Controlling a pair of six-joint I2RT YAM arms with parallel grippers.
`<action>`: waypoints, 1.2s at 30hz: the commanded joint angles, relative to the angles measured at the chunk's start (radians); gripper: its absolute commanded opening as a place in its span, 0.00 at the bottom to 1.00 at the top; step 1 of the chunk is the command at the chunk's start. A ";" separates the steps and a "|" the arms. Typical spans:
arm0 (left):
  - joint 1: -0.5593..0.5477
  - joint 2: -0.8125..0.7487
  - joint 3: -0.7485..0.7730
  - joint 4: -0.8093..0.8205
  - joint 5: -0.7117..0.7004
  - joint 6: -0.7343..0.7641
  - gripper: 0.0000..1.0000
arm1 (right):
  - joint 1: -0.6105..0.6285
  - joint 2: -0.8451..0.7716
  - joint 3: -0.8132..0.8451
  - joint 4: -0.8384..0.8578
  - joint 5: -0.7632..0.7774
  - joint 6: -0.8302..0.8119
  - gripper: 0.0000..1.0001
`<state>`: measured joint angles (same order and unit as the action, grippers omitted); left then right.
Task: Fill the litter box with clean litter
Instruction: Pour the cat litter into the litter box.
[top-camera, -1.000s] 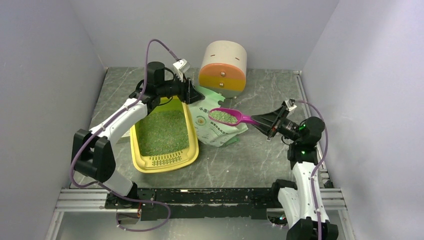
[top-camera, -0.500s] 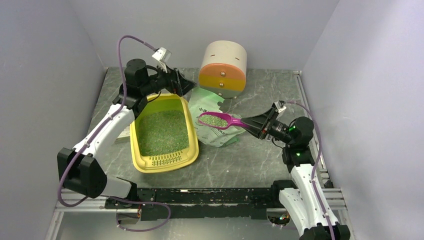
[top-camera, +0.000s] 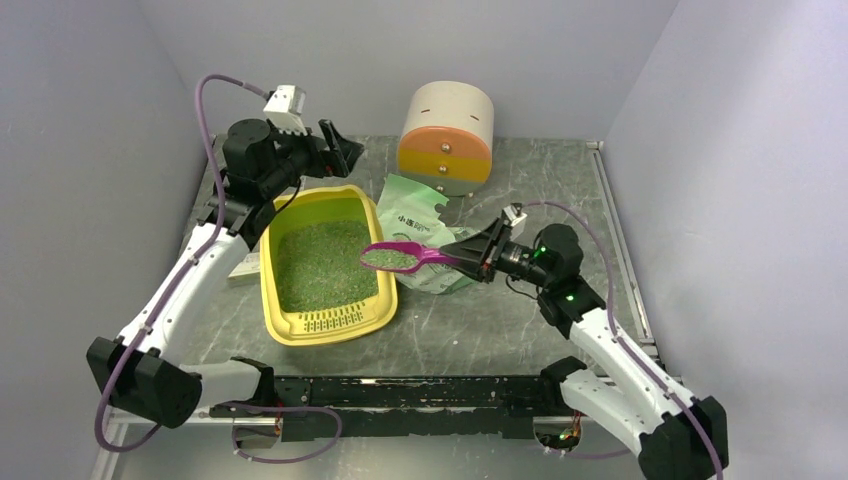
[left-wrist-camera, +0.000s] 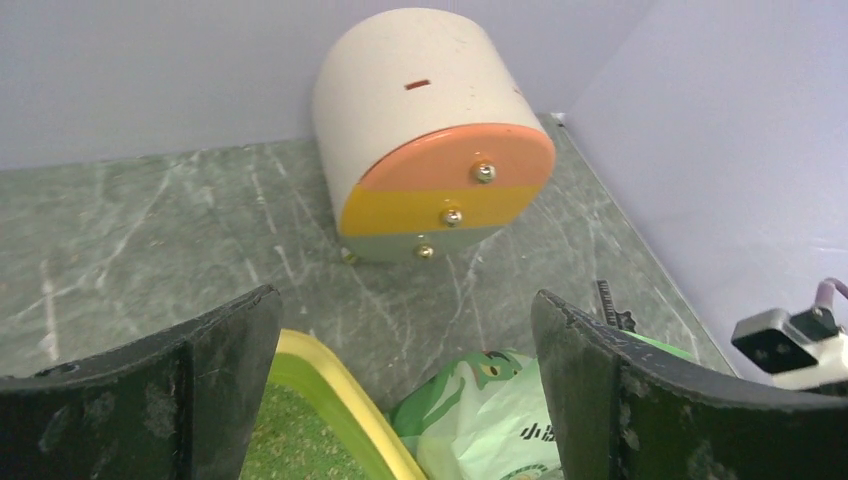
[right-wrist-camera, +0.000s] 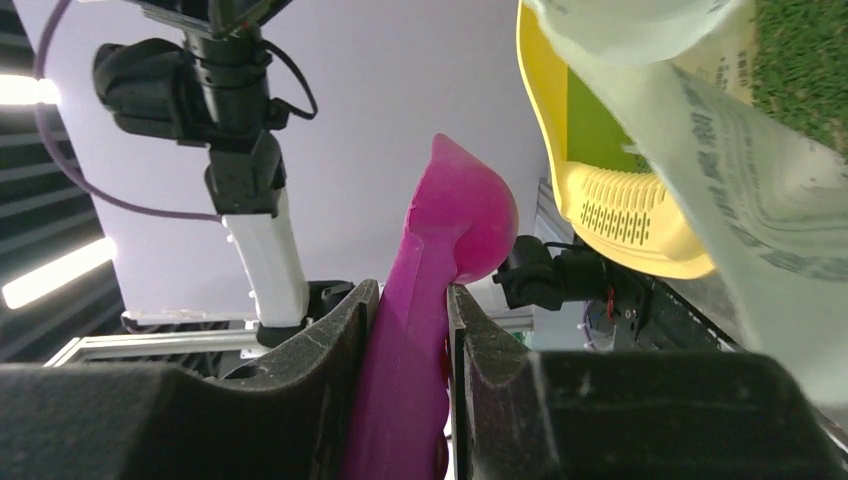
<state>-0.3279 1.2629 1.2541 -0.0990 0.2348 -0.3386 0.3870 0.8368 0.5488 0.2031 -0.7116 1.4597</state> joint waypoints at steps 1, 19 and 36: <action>0.007 -0.046 0.052 -0.119 -0.196 -0.020 0.98 | 0.146 0.045 0.066 0.028 0.205 -0.049 0.00; -0.019 -0.082 0.114 -0.260 -0.434 0.012 0.98 | 0.600 0.421 0.409 -0.166 0.729 -0.225 0.00; -0.078 -0.088 0.113 -0.275 -0.522 0.053 0.98 | 0.633 0.649 0.701 -0.287 0.916 -0.313 0.00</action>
<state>-0.3885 1.1908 1.3437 -0.3637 -0.2535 -0.2996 1.0157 1.4464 1.1778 -0.0937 0.1173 1.1709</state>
